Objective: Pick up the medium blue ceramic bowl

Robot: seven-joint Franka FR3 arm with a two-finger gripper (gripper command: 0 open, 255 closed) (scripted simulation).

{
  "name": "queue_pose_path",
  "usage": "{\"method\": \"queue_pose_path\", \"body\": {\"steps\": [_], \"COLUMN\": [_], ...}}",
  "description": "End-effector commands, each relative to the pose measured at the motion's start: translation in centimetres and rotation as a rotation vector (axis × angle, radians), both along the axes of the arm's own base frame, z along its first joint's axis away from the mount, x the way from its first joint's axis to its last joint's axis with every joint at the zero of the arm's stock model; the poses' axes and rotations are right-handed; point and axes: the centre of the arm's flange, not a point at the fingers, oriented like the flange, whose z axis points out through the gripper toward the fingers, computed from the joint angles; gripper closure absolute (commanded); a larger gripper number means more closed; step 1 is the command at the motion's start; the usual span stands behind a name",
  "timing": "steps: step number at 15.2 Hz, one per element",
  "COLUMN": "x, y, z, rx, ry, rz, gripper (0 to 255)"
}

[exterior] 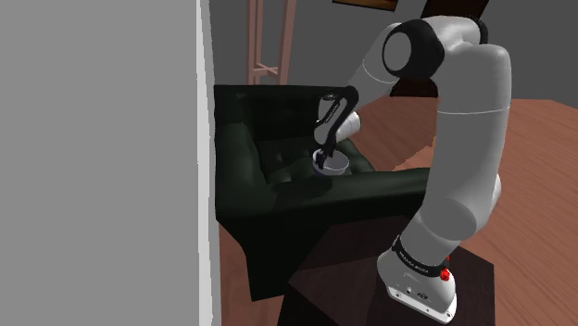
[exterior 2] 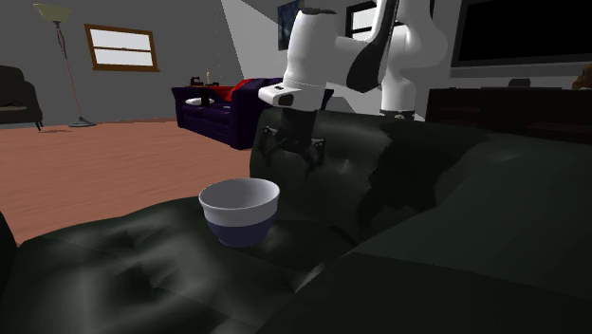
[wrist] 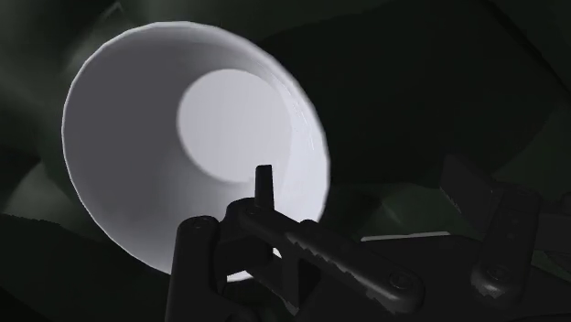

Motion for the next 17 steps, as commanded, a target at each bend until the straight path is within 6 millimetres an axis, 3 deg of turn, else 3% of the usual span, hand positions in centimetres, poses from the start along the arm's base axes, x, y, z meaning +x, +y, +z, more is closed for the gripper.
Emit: {"method": "queue_pose_path", "body": {"steps": [1,3,10,12,13,17], "x": [1.0,1.7,1.7,1.7,1.7,1.7], "y": [-1.4,-2.3,-2.3,-2.3,-2.3,-2.3], "z": [-1.9,-3.1,-7.1,-7.1,-7.0,-7.0], "rx": [-0.008,-0.013,-0.013,-0.013,-0.013,-0.013], "ry": [-0.007,-0.01,-0.01,-0.01,-0.01,-0.01], "rz": [0.004,0.006,0.006,0.006,0.006,0.006], "gripper": [0,0,0,0,255,255]}}
